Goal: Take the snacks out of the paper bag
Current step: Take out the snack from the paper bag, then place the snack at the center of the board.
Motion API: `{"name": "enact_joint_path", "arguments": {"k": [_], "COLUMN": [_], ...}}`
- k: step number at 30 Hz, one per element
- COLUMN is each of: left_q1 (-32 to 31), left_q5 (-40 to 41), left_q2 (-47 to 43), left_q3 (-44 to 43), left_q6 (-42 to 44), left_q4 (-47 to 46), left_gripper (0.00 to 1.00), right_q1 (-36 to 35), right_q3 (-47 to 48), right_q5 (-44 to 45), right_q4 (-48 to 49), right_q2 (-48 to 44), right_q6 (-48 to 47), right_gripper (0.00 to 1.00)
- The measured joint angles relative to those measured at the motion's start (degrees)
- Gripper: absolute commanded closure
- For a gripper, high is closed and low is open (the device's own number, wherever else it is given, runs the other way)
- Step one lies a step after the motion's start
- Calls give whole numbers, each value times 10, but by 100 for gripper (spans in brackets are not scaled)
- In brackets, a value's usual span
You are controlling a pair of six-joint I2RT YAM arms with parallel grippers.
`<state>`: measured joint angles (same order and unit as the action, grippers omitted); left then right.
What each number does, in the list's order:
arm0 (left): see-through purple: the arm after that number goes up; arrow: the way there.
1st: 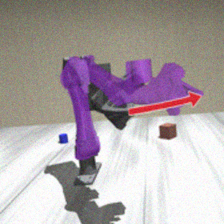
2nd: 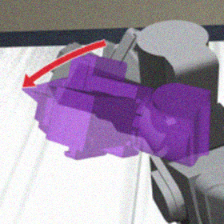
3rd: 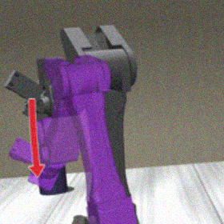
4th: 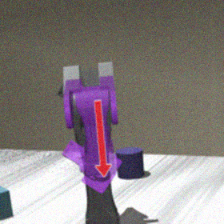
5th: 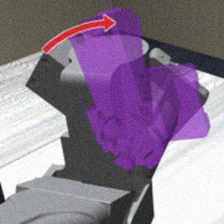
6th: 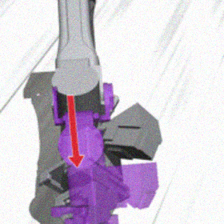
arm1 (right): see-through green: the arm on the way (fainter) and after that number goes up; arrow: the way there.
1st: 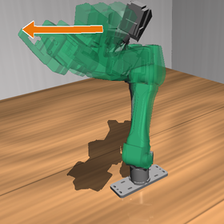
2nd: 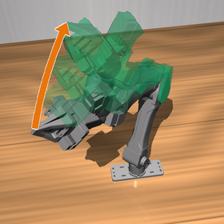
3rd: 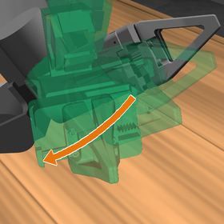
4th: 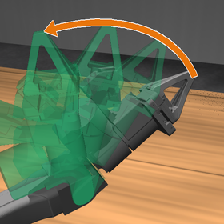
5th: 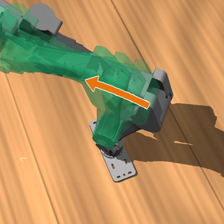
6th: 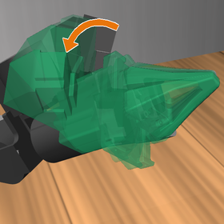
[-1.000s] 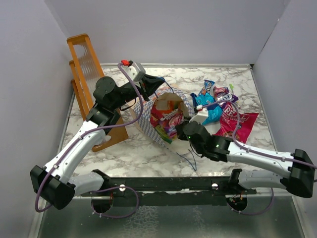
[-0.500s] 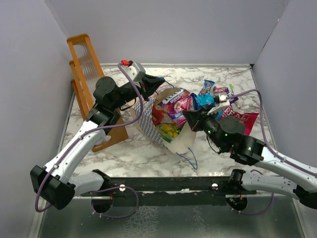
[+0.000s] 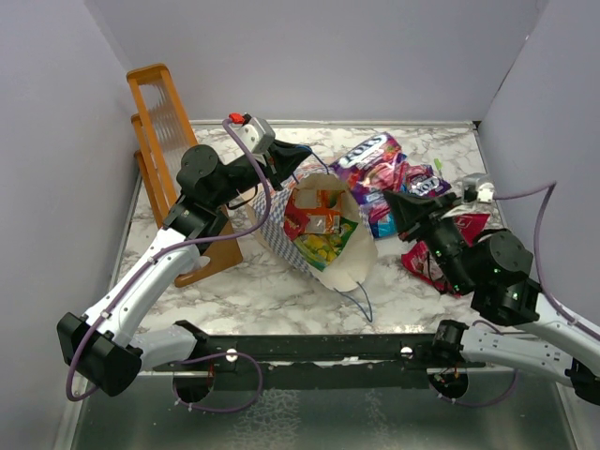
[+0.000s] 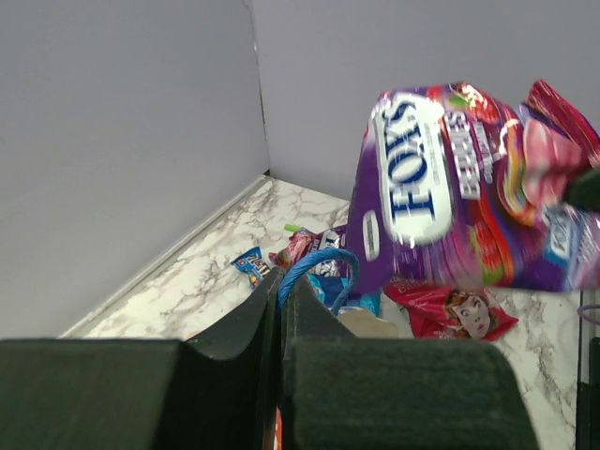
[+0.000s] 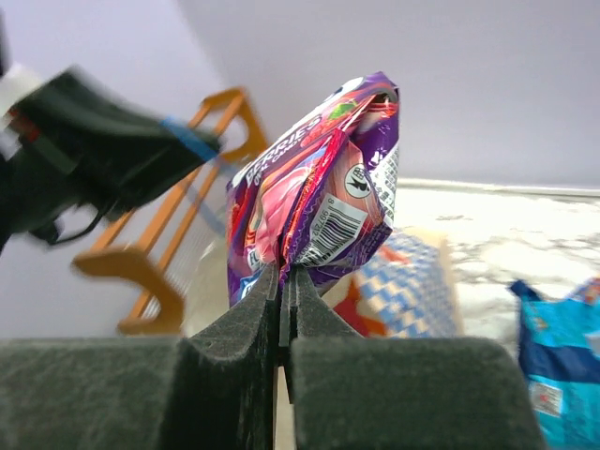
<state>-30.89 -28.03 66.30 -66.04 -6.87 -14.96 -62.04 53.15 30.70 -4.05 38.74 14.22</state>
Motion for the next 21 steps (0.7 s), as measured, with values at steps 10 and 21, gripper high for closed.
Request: {"name": "enact_joint_path", "arguments": {"k": [10, 21], "left_q1": [-1, -4], "left_q5": [0, 0], "left_q2": [0, 0], "left_q3": [0, 0], "left_q6": [0, 2], "left_q4": [0, 1], "left_gripper": [100, 100], "right_q1": [51, 384], "right_q3": [6, 23], "right_q5": [349, 79], "right_q4": [80, -50], "right_q2": [100, 310], "right_q6": [-60, 123], "right_gripper": [98, 98]}}
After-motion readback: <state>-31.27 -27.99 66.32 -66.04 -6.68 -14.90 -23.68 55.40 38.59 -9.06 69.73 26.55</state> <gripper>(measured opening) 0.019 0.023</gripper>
